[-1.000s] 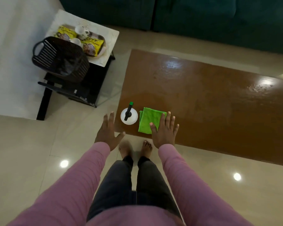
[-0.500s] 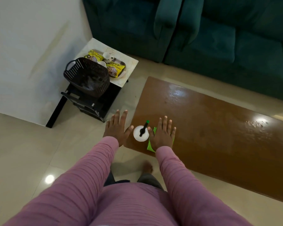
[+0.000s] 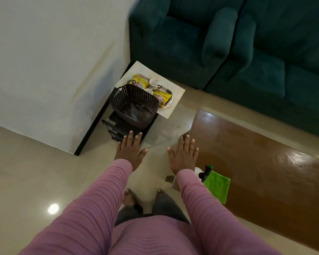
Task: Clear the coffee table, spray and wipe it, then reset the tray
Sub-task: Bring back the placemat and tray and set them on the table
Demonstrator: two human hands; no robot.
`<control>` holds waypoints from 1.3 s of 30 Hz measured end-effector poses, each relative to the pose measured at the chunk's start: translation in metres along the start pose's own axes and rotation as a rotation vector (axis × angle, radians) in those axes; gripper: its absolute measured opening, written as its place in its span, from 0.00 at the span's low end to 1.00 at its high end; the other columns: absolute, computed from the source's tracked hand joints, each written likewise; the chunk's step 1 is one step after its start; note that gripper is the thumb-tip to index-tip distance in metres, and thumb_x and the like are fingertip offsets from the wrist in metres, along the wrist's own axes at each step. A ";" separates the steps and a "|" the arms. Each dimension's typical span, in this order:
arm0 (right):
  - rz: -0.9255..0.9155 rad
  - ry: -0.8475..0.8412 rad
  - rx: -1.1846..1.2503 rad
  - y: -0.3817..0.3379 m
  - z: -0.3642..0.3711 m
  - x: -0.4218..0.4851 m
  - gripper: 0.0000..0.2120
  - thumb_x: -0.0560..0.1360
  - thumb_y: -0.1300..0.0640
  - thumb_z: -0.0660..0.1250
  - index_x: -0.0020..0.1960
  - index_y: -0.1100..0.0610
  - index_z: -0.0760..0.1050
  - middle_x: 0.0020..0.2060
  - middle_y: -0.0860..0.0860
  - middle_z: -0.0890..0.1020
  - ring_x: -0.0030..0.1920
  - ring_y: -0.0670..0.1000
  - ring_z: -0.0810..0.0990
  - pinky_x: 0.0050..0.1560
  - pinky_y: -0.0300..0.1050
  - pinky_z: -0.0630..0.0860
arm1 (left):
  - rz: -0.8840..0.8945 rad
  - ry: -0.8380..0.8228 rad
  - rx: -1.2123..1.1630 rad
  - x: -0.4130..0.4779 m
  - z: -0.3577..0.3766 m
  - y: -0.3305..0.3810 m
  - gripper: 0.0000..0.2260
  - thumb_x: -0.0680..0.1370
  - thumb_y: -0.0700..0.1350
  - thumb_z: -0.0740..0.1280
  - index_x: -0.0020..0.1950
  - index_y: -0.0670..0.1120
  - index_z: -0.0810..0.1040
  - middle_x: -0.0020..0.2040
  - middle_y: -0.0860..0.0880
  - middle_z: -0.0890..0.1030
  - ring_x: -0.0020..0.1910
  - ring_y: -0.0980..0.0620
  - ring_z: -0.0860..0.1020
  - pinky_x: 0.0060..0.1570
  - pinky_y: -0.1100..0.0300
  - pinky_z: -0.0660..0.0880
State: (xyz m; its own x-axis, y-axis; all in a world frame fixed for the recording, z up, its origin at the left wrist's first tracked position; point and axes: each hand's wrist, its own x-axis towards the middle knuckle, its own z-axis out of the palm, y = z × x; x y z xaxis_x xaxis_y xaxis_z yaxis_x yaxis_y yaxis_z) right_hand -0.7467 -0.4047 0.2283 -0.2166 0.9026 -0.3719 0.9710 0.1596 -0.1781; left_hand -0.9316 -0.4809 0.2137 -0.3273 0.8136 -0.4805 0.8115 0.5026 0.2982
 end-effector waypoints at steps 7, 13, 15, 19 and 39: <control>0.061 -0.016 -0.025 -0.017 -0.003 0.034 0.33 0.80 0.38 0.45 0.78 0.54 0.42 0.78 0.52 0.41 0.76 0.55 0.36 0.74 0.55 0.35 | 0.032 -0.068 -0.017 0.035 -0.015 -0.007 0.30 0.81 0.62 0.48 0.79 0.56 0.39 0.80 0.47 0.38 0.79 0.43 0.41 0.77 0.44 0.45; 0.038 -0.050 0.000 -0.032 -0.003 0.075 0.33 0.80 0.38 0.45 0.78 0.54 0.43 0.78 0.53 0.42 0.77 0.56 0.36 0.75 0.56 0.36 | 0.019 -0.083 0.015 0.072 -0.034 -0.014 0.31 0.81 0.62 0.49 0.79 0.55 0.40 0.80 0.47 0.39 0.79 0.42 0.42 0.77 0.44 0.44; 0.027 -0.048 0.001 -0.037 -0.007 0.090 0.33 0.79 0.38 0.45 0.78 0.54 0.43 0.78 0.53 0.42 0.77 0.56 0.37 0.75 0.56 0.36 | 0.019 -0.082 0.053 0.083 -0.044 -0.016 0.31 0.81 0.62 0.49 0.79 0.55 0.40 0.80 0.46 0.40 0.79 0.42 0.42 0.76 0.44 0.45; 0.015 -0.026 0.011 -0.039 -0.015 0.112 0.34 0.79 0.37 0.45 0.78 0.55 0.45 0.78 0.53 0.44 0.77 0.56 0.38 0.75 0.56 0.38 | 0.023 -0.067 0.076 0.103 -0.056 -0.011 0.30 0.81 0.62 0.49 0.79 0.54 0.41 0.81 0.45 0.41 0.79 0.41 0.44 0.76 0.43 0.46; -0.001 -0.084 0.070 -0.062 -0.044 0.204 0.34 0.80 0.38 0.46 0.78 0.55 0.44 0.78 0.52 0.44 0.77 0.55 0.38 0.75 0.57 0.39 | -0.033 -0.062 0.058 0.183 -0.114 0.008 0.30 0.81 0.61 0.50 0.80 0.54 0.43 0.81 0.47 0.42 0.79 0.42 0.43 0.76 0.44 0.46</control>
State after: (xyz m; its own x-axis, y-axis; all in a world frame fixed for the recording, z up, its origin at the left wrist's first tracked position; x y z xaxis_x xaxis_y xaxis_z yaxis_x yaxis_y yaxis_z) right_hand -0.8465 -0.2124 0.2036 -0.2279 0.8652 -0.4467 0.9620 0.1293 -0.2404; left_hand -1.0405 -0.2945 0.2223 -0.3247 0.7764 -0.5402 0.8283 0.5092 0.2340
